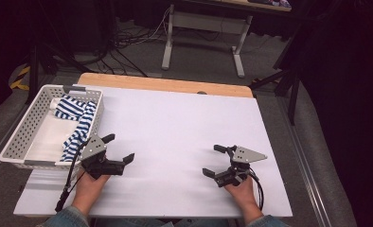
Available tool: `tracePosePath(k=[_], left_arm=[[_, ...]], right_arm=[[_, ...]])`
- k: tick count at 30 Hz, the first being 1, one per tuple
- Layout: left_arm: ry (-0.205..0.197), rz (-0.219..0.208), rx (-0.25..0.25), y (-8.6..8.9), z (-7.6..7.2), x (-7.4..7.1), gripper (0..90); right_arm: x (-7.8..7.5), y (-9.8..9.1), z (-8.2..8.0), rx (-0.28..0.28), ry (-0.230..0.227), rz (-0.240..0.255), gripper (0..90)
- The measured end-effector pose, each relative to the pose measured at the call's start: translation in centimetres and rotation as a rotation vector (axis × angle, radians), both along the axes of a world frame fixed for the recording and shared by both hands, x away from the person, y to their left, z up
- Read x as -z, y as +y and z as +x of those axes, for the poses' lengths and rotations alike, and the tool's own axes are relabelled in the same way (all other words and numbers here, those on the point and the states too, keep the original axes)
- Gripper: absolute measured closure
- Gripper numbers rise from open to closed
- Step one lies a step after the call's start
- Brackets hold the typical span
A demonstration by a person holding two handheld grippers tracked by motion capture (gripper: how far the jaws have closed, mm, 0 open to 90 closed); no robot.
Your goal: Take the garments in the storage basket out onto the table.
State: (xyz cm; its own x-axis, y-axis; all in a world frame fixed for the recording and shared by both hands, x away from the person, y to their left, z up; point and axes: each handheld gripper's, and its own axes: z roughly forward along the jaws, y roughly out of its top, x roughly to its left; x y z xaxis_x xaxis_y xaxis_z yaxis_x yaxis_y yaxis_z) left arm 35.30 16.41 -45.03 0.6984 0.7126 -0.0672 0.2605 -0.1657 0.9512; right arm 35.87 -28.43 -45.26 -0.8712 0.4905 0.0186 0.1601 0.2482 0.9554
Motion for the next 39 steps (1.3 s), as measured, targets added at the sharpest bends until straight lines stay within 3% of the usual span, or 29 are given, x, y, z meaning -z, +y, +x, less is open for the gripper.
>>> tracePosePath(k=[5, 8, 10, 12, 16, 24, 30, 39], left_arm=[[0.032, -0.071, 0.013, 0.3, 0.0, -0.7, 0.0], [0.023, -0.077, 0.007, 0.4, 0.0, -1.0, 0.0], [0.013, -0.062, 0.000, 0.5, -0.1, -1.3, 0.0], [0.001, -0.020, -0.007, 0.4, -0.2, -1.6, 0.0], [0.005, -0.018, 0.013, 0.3, -0.5, -2.2, 0.0], [-0.026, 0.004, 0.038, 0.0, -1.2, -4.3, 0.0], [-0.048, 0.069, 0.033, 0.2, -1.3, -5.3, 0.0], [-0.023, 0.087, 0.053, 0.7, -0.9, -6.6, 0.1]], right_arm=[[0.1, 0.1, 0.1, -0.003, 0.005, -0.006, 0.1], [0.1, 0.1, 0.1, -0.004, 0.005, -0.007, 0.1], [0.1, 0.1, 0.1, -0.003, 0.006, -0.007, 0.1], [0.1, 0.1, 0.1, -0.005, 0.007, -0.004, 0.1], [0.1, 0.2, 0.0, -0.009, 0.004, -0.007, 0.1], [0.1, 0.2, 0.0, -0.012, 0.004, -0.006, 0.1], [0.1, 0.2, 0.0, -0.016, 0.003, -0.004, 0.1], [0.1, 0.2, 0.0, -0.018, 0.004, -0.005, 0.1]])
